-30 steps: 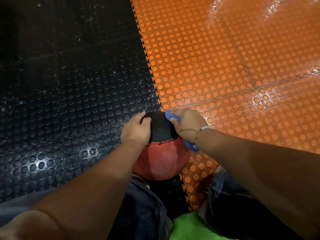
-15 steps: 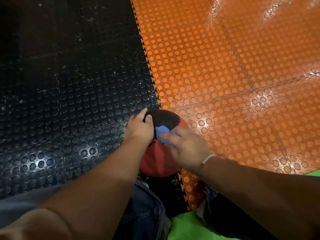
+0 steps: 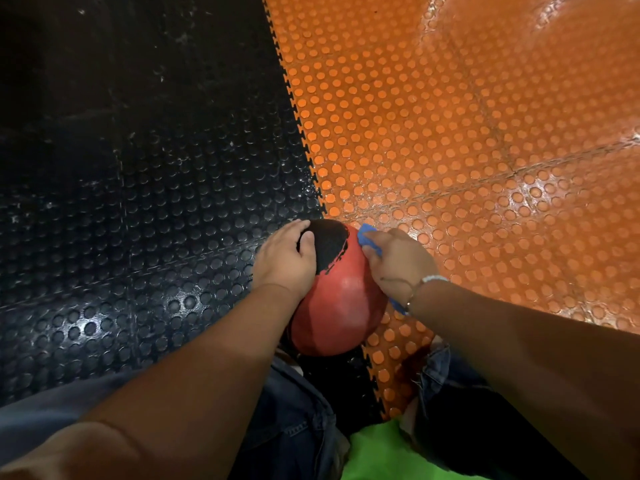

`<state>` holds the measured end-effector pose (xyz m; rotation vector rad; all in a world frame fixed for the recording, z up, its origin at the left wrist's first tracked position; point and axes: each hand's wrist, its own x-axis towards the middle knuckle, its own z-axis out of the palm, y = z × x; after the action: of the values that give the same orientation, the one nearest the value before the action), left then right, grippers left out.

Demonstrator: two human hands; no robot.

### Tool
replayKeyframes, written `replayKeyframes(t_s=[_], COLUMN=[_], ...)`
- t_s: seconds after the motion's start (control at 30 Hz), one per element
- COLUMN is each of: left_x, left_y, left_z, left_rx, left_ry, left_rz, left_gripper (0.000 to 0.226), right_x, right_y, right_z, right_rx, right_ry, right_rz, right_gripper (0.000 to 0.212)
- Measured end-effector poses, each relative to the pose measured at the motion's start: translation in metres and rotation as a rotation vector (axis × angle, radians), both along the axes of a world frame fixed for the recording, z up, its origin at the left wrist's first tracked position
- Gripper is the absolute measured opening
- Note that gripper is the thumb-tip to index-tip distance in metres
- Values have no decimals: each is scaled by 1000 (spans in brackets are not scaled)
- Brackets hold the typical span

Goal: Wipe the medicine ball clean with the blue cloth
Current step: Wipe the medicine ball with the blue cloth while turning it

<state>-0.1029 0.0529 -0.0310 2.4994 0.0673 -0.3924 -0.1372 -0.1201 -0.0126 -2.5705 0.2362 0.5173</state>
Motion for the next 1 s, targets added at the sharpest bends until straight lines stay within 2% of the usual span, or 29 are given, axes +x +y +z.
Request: replayKeyframes(t_s=[0.1, 0.17, 0.23, 0.33, 0.5, 0.63, 0.8, 0.93, 1.0], left_x=[11, 12, 8, 6, 10, 17, -1, -3, 0], left_y=[-7, -5, -4, -6, 5, -3, -8, -4, -3], left_z=[-5, -3, 1, 5, -2, -3, 1, 3, 2], left_rx=[81, 67, 41, 86, 44, 104, 34, -5, -3], left_ry=[80, 107, 105, 110, 138, 178, 69, 48, 58], left_rz=[-28, -42, -36, -29, 48, 21, -14, 13, 44], left_gripper=[42, 43, 42, 47, 47, 44, 43, 61, 55], right_x=[-2, -10, -4, 8, -18, -1, -14, 5, 6], right_y=[20, 18, 4, -2, 21, 14, 32, 6, 13], right_z=[18, 18, 11, 6, 18, 15, 29, 18, 22], right_rx=[-5, -5, -36, -38, -3, -21, 41, 1, 9], right_ry=[-108, -160, -161, -15, -201, -112, -127, 13, 27], right_rz=[275, 377, 281, 78, 413, 172, 301, 42, 93], right_gripper=[41, 43, 42, 35, 41, 37, 37, 34, 31])
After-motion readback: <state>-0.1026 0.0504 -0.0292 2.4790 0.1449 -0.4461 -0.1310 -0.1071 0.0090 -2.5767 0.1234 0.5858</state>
